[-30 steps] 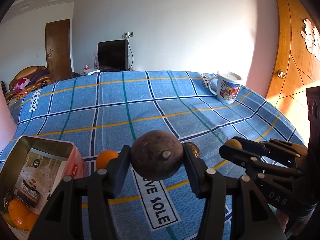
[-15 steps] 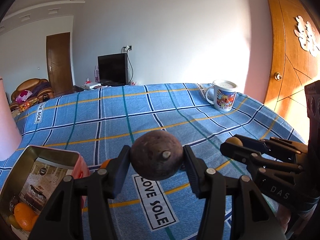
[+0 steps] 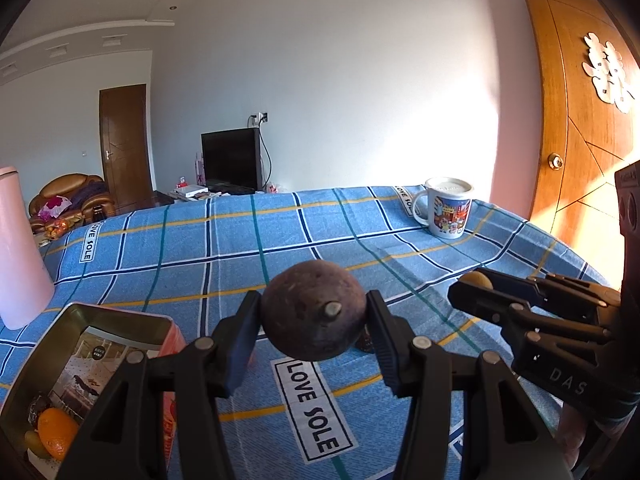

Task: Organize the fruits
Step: 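Carry the purple fruit with the left tool while the right tool carries the yellow fruit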

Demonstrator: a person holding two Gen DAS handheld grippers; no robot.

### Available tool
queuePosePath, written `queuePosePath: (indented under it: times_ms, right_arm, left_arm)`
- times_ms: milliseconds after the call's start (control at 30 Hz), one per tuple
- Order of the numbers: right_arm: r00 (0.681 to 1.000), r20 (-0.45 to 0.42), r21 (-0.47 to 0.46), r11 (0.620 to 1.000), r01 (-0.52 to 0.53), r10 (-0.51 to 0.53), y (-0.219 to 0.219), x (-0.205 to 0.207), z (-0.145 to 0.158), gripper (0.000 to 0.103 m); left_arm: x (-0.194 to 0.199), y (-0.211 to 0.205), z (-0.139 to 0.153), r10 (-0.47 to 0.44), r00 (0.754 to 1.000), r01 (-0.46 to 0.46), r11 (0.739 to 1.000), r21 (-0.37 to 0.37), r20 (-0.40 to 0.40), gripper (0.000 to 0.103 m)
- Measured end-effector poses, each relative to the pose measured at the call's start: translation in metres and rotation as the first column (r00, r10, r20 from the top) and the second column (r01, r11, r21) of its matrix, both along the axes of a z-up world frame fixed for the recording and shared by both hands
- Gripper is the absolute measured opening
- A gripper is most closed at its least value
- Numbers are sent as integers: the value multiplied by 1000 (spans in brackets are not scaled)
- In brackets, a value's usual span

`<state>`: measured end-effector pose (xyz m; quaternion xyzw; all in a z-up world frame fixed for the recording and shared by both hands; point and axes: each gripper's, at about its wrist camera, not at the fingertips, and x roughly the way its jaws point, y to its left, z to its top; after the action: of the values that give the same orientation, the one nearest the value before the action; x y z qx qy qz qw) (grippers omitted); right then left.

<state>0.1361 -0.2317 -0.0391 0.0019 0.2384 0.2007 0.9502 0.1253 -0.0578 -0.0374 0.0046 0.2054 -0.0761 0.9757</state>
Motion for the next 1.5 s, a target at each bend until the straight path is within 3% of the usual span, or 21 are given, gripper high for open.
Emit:
queuePosePath:
  times_ms: [1200,1500]
  right_arm:
    - [987,162,-1,1000,10,-9,1,-30,12,28]
    - [978,210,4,1000,9,-10,0,-39,16,28]
  left_arm:
    - [-27,1,7,61,989,-63,998,8,133,54]
    - [-28,2,7,68,989,-69,998,5,135,54]
